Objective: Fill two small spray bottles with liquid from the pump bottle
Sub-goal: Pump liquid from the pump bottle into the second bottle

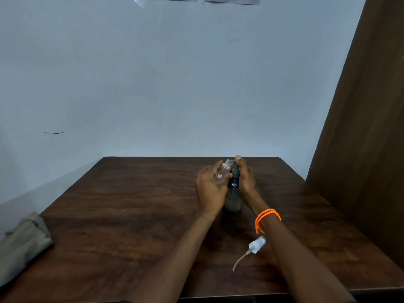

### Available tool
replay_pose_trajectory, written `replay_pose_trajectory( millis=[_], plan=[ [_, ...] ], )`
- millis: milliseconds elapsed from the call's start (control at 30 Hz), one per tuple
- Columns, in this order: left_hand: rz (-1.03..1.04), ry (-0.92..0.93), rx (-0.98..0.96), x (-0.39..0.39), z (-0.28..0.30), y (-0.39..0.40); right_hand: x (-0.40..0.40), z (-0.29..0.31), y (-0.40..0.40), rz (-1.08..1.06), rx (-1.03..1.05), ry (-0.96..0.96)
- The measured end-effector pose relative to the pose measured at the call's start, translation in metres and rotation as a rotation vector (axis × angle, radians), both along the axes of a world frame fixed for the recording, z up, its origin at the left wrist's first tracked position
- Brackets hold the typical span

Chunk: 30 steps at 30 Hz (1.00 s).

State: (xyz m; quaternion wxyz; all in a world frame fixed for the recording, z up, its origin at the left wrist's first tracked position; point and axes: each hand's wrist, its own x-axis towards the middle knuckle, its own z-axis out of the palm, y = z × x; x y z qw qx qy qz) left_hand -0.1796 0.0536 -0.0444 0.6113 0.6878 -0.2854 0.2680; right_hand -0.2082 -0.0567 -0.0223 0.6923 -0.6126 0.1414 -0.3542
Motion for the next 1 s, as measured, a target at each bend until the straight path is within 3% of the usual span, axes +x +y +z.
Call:
replay_pose_trajectory(
  millis=[1000],
  plan=[
    [-0.041,0.023,0.033,-0.0027,0.0035,0.008,0.0009,0.0003,-0.0025,0.052,-0.038,0.085]
  ],
)
